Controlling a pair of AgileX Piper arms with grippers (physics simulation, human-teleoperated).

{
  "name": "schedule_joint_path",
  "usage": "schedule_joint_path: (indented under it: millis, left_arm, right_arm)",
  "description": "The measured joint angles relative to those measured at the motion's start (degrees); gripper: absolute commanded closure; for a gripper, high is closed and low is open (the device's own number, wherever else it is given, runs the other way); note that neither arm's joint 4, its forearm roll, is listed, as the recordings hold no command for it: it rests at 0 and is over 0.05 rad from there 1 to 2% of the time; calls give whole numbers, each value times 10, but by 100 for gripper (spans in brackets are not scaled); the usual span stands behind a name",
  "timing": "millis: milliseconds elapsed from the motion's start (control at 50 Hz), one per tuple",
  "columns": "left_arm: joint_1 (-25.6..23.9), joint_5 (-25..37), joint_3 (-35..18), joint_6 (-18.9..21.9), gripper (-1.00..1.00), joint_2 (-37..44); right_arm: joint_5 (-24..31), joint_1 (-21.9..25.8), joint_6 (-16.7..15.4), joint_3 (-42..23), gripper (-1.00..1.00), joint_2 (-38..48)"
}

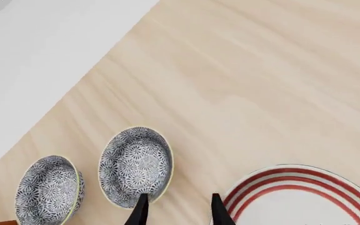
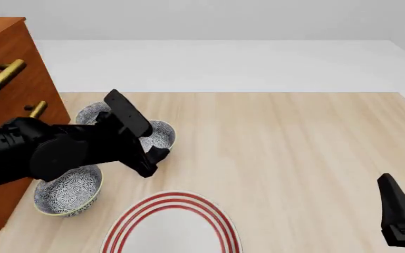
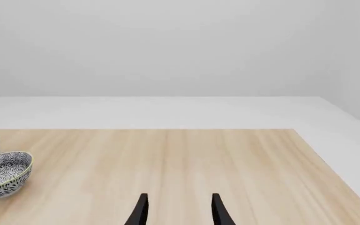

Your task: Pick up the bowl and put it in the middle on the plate.

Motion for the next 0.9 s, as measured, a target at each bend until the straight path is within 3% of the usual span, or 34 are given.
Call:
schedule_joint_path:
  millis: [360,900]
  left_arm:
    - [30,-9,-15,56,-100,53]
    - [47,-48,-23,105,-100,134]
  right_arm:
    - [1,0,0,0,-100,0]
    - [0,0,0,0,-100,1]
